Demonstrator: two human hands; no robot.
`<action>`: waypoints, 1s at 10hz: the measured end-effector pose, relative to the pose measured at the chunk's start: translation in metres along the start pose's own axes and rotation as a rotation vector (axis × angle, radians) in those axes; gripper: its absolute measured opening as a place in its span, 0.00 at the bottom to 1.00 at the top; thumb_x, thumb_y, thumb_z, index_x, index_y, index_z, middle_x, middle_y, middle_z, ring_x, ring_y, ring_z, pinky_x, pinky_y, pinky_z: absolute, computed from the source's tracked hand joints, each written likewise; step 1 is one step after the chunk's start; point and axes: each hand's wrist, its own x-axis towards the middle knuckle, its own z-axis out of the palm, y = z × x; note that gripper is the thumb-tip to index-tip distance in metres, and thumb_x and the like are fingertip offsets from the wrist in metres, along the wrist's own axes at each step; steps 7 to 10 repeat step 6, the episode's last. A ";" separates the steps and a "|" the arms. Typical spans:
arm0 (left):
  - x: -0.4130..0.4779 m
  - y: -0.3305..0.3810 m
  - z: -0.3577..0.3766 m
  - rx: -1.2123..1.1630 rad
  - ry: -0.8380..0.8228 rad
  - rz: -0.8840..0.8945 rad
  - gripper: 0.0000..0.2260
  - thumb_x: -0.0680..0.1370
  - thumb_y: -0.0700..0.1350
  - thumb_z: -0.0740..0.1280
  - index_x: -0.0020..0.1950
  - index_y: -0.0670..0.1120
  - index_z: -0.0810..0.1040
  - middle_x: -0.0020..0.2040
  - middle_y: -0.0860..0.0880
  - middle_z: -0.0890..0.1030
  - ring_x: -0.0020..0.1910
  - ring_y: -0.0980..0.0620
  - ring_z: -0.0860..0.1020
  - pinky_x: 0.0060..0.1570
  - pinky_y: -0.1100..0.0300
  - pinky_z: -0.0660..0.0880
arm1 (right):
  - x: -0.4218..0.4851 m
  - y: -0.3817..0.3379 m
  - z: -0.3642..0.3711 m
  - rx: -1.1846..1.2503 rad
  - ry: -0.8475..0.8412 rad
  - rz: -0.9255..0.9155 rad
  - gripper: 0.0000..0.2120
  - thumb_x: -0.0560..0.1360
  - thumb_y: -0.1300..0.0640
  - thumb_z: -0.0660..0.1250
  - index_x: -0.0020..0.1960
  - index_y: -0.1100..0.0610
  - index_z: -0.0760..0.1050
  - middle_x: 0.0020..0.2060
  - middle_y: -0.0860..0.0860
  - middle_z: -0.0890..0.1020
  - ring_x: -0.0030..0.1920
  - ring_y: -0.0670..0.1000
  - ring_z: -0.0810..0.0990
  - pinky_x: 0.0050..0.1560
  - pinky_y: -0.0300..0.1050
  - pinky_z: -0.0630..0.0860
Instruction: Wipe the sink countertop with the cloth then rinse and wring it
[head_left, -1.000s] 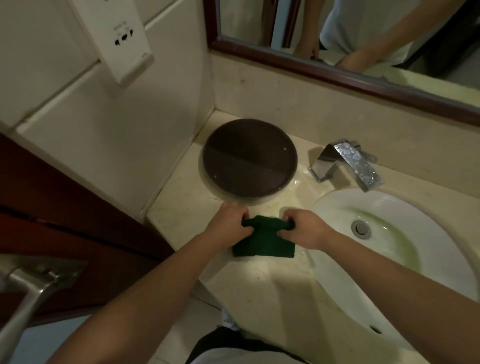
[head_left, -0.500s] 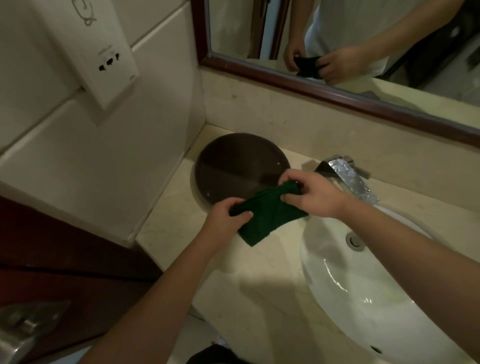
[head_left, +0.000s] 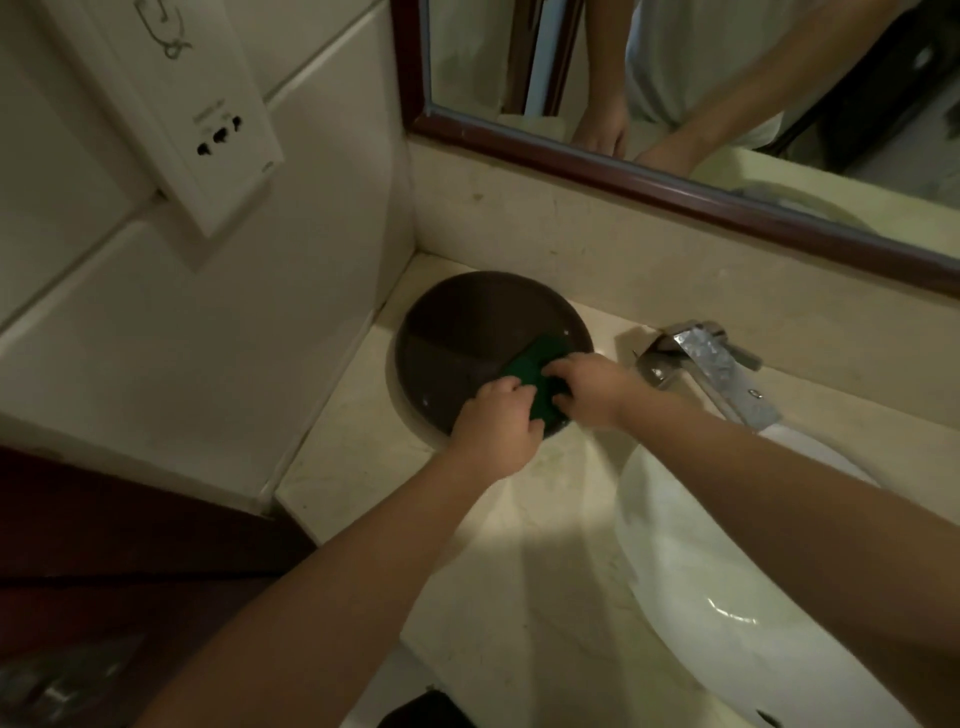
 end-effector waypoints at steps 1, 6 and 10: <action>0.001 0.000 0.007 0.191 -0.154 0.062 0.22 0.80 0.54 0.59 0.72 0.46 0.69 0.74 0.44 0.66 0.72 0.43 0.64 0.65 0.45 0.68 | -0.007 0.002 0.018 -0.094 0.002 -0.010 0.28 0.76 0.50 0.61 0.75 0.52 0.63 0.72 0.55 0.69 0.70 0.59 0.67 0.68 0.55 0.69; -0.095 0.011 0.004 -0.242 -0.006 -0.105 0.19 0.81 0.51 0.61 0.72 0.53 0.69 0.70 0.53 0.72 0.67 0.53 0.72 0.65 0.61 0.68 | -0.188 0.029 -0.096 0.472 0.414 -0.025 0.19 0.78 0.50 0.65 0.68 0.44 0.72 0.62 0.39 0.77 0.61 0.39 0.75 0.62 0.35 0.70; -0.095 0.011 0.004 -0.242 -0.006 -0.105 0.19 0.81 0.51 0.61 0.72 0.53 0.69 0.70 0.53 0.72 0.67 0.53 0.72 0.65 0.61 0.68 | -0.188 0.029 -0.096 0.472 0.414 -0.025 0.19 0.78 0.50 0.65 0.68 0.44 0.72 0.62 0.39 0.77 0.61 0.39 0.75 0.62 0.35 0.70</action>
